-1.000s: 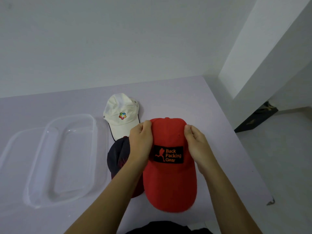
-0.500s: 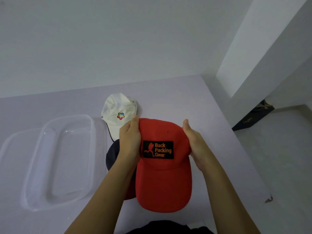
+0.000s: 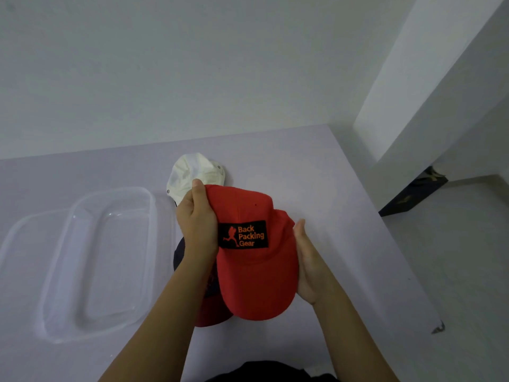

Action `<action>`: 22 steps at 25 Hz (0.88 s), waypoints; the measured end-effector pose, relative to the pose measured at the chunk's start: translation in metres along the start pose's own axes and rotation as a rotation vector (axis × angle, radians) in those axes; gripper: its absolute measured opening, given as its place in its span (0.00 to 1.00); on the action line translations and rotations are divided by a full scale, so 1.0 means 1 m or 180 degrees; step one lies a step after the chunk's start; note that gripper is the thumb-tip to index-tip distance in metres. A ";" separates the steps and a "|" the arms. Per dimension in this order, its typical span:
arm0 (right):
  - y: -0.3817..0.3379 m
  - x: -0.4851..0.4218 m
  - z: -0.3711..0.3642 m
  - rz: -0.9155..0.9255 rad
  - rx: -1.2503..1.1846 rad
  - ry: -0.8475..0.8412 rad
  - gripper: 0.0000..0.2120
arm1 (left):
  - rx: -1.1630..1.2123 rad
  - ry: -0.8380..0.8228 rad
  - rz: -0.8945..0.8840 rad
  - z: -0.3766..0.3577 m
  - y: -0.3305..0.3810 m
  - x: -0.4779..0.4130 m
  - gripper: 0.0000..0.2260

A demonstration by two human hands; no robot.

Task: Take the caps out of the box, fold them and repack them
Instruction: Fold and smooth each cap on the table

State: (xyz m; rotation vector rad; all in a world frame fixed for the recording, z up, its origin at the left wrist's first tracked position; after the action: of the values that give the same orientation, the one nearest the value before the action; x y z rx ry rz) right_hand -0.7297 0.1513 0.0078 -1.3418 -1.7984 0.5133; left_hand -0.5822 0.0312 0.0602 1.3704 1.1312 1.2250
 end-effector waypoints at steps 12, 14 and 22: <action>0.012 0.013 0.011 0.0071 0.0281 0.0139 0.25 | -0.0389 -0.0351 -0.0239 -0.003 -0.002 0.009 0.20; 0.003 0.018 0.020 0.0208 0.0517 0.0358 0.22 | -0.0615 -0.1100 0.0062 -0.016 -0.009 0.009 0.12; -0.025 0.036 0.017 0.0512 0.1781 0.0564 0.17 | -0.1979 -0.2995 -0.0372 -0.046 0.035 0.009 0.17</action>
State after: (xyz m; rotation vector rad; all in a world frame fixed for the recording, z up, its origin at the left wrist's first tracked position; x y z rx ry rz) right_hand -0.7613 0.1784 0.0290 -1.0975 -1.2775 0.8798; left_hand -0.6259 0.0384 0.0980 1.1394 0.1354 0.6069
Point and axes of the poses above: each hand's wrist, its own x-axis away from the middle knuckle, its own z-axis out of the back of the hand, y = z × x, the point moved 7 cm from there along -x, towards the middle knuckle, and after that the axes turned 12 degrees about -y, right-handed, at the moved point
